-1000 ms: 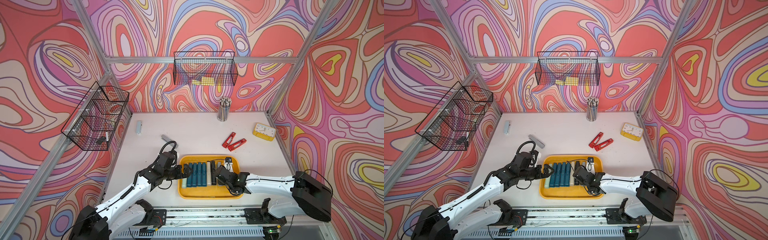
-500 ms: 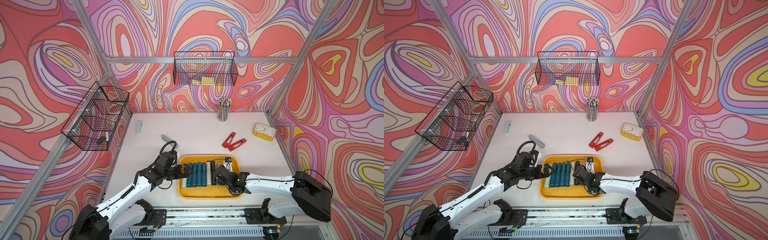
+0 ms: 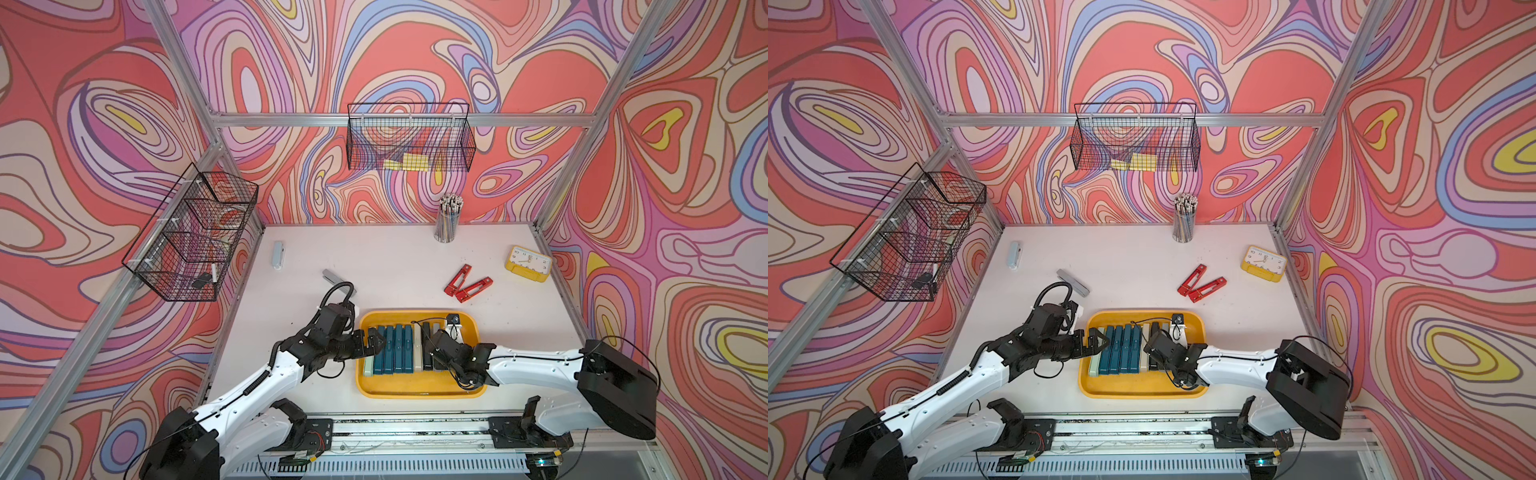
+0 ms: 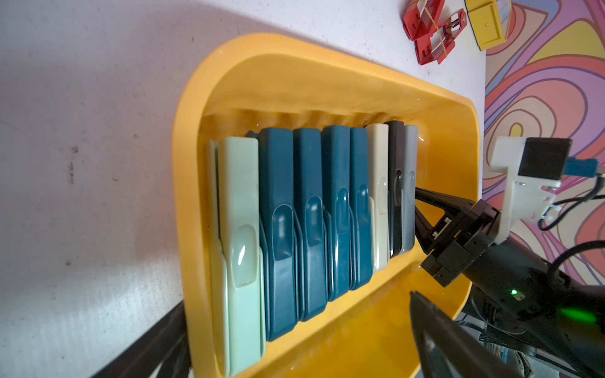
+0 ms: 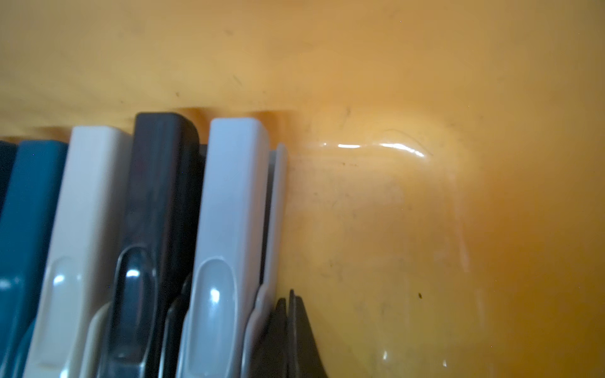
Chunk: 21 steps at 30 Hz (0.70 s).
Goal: Put the pruning pliers into the storage box
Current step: Place the pruning pliers in the storage box.
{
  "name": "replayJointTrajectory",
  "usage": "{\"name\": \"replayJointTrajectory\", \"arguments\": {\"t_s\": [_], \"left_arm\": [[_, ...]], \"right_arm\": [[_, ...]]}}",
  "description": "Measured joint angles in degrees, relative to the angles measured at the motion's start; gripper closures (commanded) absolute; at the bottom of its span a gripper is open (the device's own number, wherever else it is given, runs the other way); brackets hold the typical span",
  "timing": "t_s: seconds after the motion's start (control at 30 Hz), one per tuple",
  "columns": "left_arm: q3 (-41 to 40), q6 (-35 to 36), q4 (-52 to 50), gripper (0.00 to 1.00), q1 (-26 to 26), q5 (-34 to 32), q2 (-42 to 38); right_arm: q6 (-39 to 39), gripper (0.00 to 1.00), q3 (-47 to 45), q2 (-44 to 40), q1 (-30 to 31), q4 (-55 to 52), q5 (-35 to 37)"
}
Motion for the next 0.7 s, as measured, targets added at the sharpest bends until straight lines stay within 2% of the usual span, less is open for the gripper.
{"name": "replayJointTrajectory", "arguments": {"t_s": [0.7], "left_arm": [[0.04, 0.35, 0.17, 0.01, 0.00, 0.00, 0.61]], "right_arm": [[-0.17, 1.00, 0.66, -0.33, -0.02, -2.12, 0.28]]}}
